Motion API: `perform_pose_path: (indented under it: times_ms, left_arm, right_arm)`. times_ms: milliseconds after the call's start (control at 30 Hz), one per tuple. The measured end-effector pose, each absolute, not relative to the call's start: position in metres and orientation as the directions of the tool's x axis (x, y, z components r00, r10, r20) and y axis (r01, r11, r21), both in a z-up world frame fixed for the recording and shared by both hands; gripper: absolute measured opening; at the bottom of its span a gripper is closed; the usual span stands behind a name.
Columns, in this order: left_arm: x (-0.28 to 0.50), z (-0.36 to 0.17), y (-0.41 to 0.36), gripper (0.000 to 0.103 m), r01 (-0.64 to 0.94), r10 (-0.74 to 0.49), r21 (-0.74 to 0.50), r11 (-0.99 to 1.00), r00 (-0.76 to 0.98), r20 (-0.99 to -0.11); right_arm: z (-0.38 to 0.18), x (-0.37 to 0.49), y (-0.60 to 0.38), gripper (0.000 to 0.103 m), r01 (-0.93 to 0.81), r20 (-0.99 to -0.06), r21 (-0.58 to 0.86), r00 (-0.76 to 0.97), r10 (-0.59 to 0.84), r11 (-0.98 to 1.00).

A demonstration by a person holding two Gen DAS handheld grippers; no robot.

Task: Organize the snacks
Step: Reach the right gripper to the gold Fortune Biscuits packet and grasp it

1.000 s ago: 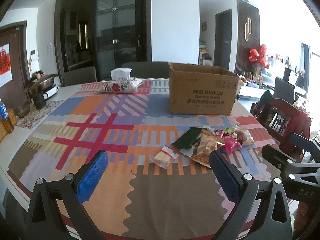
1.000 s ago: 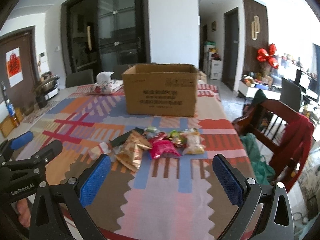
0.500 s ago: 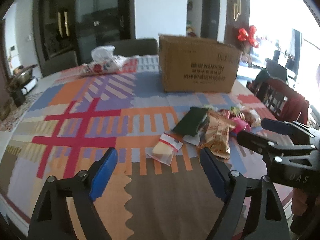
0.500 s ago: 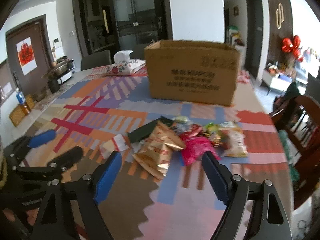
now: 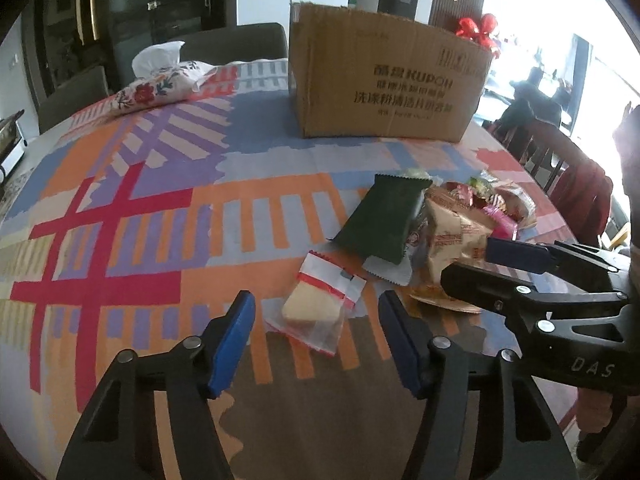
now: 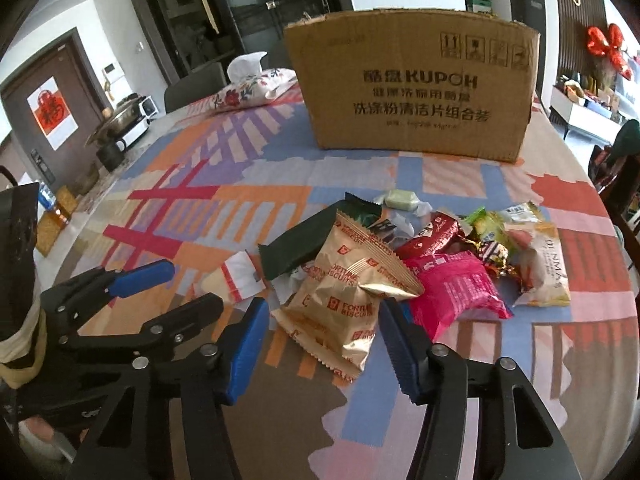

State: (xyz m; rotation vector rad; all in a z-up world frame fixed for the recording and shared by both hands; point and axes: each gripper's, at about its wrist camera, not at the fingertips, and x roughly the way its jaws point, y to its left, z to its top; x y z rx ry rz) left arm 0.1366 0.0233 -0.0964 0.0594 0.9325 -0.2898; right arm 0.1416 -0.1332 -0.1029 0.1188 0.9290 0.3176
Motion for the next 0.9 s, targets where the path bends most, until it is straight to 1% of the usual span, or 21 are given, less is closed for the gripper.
perform_pose_path:
  times_ms: [67, 133, 233, 300, 367, 400, 500, 533, 567, 767, 900]
  left_arm:
    - [0.141, -0.103, 0.021, 0.059, 0.281, -0.217, -0.068, 0.957, 0.545, -0.81]
    - [0.145, -0.108, 0.019, 0.054, 0.277, -0.212, -0.068, 0.958, 0.532, -0.82]
    - [0.147, -0.112, 0.017, 0.053, 0.273, -0.199, -0.052, 0.961, 0.543, -0.816]
    - [0.148, -0.113, 0.015, 0.052, 0.271, -0.194, -0.046, 0.961, 0.546, -0.815]
    - [0.148, -0.113, 0.014, 0.048, 0.269, -0.189, -0.039, 0.962, 0.556, -0.81]
    - [0.147, -0.113, 0.014, 0.043, 0.27, -0.184, -0.031, 0.962, 0.562, -0.807]
    - [0.145, -0.112, 0.014, 0.04, 0.274, -0.188, -0.03, 0.961, 0.575, -0.796]
    - [0.144, -0.11, 0.015, 0.035, 0.273, -0.192, -0.032, 0.961, 0.583, -0.79]
    - [0.142, -0.108, 0.016, 0.033, 0.269, -0.193, -0.033, 0.963, 0.595, -0.78]
    - [0.14, -0.104, 0.02, 0.033, 0.248, -0.215, -0.082, 0.965, 0.581, -0.785]
    - [0.13, -0.094, 0.02, 0.033, 0.231, -0.2, -0.07, 0.97, 0.609, -0.767]
  right_arm:
    - [-0.107, 0.146, -0.132, 0.057, -0.211, -0.777, 0.239, 0.545, 0.317, 0.948]
    - [-0.11, 0.149, -0.131, 0.056, -0.208, -0.781, 0.238, 0.54, 0.314, 0.949]
    - [-0.115, 0.152, -0.13, 0.053, -0.209, -0.79, 0.235, 0.528, 0.312, 0.949]
    - [-0.116, 0.153, -0.13, 0.053, -0.211, -0.788, 0.24, 0.529, 0.317, 0.948]
    - [-0.117, 0.154, -0.129, 0.051, -0.217, -0.788, 0.236, 0.528, 0.318, 0.947]
    - [-0.117, 0.154, -0.129, 0.049, -0.224, -0.788, 0.234, 0.527, 0.319, 0.946]
    - [-0.116, 0.153, -0.127, 0.046, -0.233, -0.786, 0.22, 0.533, 0.313, 0.947]
    - [-0.116, 0.153, -0.127, 0.045, -0.235, -0.785, 0.215, 0.536, 0.31, 0.948]
    - [-0.116, 0.152, -0.126, 0.045, -0.237, -0.784, 0.212, 0.538, 0.31, 0.948]
    - [-0.112, 0.147, -0.126, 0.043, -0.256, -0.771, 0.213, 0.549, 0.323, 0.943]
    - [-0.107, 0.142, -0.128, 0.043, -0.262, -0.761, 0.216, 0.557, 0.331, 0.94]
